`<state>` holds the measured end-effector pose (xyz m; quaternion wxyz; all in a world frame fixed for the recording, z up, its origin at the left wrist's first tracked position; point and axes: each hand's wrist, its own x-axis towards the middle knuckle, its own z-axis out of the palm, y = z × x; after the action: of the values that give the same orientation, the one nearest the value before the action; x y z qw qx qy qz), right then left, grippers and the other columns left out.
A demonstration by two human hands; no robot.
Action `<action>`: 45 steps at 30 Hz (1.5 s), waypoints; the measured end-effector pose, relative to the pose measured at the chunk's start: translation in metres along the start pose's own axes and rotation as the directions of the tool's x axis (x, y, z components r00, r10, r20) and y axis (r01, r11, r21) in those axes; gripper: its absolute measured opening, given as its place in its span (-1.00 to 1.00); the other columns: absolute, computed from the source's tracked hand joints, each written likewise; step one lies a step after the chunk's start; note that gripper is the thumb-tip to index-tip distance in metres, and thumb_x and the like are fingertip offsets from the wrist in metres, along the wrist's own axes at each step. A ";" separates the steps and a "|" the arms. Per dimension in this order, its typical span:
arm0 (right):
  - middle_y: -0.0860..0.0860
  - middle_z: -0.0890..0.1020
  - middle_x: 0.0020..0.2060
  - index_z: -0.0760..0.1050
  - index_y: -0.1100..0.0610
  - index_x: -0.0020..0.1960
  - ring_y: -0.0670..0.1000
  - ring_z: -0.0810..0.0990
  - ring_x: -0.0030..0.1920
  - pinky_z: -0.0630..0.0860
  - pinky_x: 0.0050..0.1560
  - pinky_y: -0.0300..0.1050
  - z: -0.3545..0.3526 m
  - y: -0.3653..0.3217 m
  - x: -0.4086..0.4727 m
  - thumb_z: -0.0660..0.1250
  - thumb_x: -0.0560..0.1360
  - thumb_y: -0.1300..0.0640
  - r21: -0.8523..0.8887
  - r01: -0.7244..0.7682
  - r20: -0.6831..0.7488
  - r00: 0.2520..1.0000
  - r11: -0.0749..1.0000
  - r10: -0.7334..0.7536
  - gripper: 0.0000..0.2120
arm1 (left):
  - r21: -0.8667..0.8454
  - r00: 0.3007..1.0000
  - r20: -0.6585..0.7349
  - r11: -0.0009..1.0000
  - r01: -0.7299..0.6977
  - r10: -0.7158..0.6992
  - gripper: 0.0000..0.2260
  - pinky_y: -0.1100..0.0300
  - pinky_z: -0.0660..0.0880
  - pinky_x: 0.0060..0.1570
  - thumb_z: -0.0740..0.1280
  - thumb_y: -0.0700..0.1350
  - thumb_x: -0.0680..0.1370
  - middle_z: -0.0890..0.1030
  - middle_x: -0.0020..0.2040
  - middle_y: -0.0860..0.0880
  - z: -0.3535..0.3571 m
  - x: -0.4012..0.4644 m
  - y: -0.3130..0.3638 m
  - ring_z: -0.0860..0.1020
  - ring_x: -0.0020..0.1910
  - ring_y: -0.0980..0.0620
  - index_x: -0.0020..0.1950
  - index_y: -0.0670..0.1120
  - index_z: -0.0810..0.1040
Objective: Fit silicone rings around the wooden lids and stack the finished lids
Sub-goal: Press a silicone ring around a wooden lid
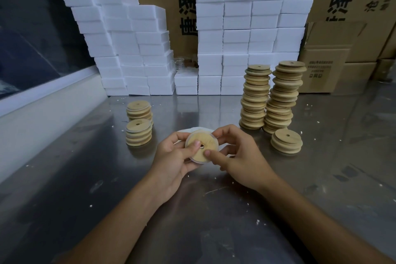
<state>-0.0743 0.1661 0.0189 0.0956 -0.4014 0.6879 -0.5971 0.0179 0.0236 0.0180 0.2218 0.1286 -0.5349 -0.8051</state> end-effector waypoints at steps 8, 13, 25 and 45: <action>0.10 0.61 -0.40 0.54 0.35 0.00 -0.04 0.55 -0.46 0.61 -0.40 -0.13 0.000 -0.001 0.003 0.39 0.54 0.27 0.243 -0.097 -0.146 0.980 0.965 0.135 -0.87 | 0.566 0.934 0.115 0.751 -0.340 0.337 -0.60 0.10 0.62 -0.25 0.56 -0.14 0.38 0.61 0.02 -0.02 -0.005 0.001 -0.005 0.68 -0.15 0.01 0.14 0.11 0.54; 0.17 0.64 -0.37 0.58 0.35 -0.01 -0.04 0.56 -0.45 0.62 -0.36 -0.14 -0.002 -0.002 0.003 0.39 0.55 0.22 0.315 -0.158 -0.151 0.965 0.936 0.214 -0.84 | 0.644 0.928 0.139 0.680 -0.350 0.346 -0.33 0.01 0.64 -0.14 0.57 0.20 0.13 0.60 0.06 0.11 -0.008 0.000 -0.006 0.66 -0.09 0.03 0.20 0.13 0.51; 0.14 0.63 -0.34 0.61 0.35 0.02 -0.08 0.57 -0.42 0.61 -0.34 -0.19 0.003 -0.006 0.002 0.41 0.53 0.21 0.471 -0.286 -0.064 0.932 0.834 0.356 -0.81 | 0.704 0.849 0.184 0.536 -0.465 0.495 -0.53 0.21 0.59 -0.23 0.52 0.27 0.21 0.64 -0.06 0.25 -0.014 0.003 0.000 0.63 -0.10 0.12 0.04 0.13 0.59; -0.06 0.69 -0.33 0.61 0.03 -0.14 -0.05 0.65 -0.30 0.64 -0.17 -0.03 -0.010 0.005 0.001 0.39 0.53 0.09 -0.289 -0.108 -0.252 0.967 0.951 0.034 -0.92 | 0.963 0.654 -0.104 0.239 -0.121 0.750 -0.53 -0.07 0.22 0.21 0.51 0.21 0.34 0.54 0.11 0.01 -0.067 0.027 0.018 0.43 0.19 -0.05 0.12 0.02 0.53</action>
<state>-0.0830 0.1727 0.0178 -0.0301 -0.3098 0.7912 -0.5264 0.0281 -0.0499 0.0083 0.4880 0.2891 -0.7998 -0.1964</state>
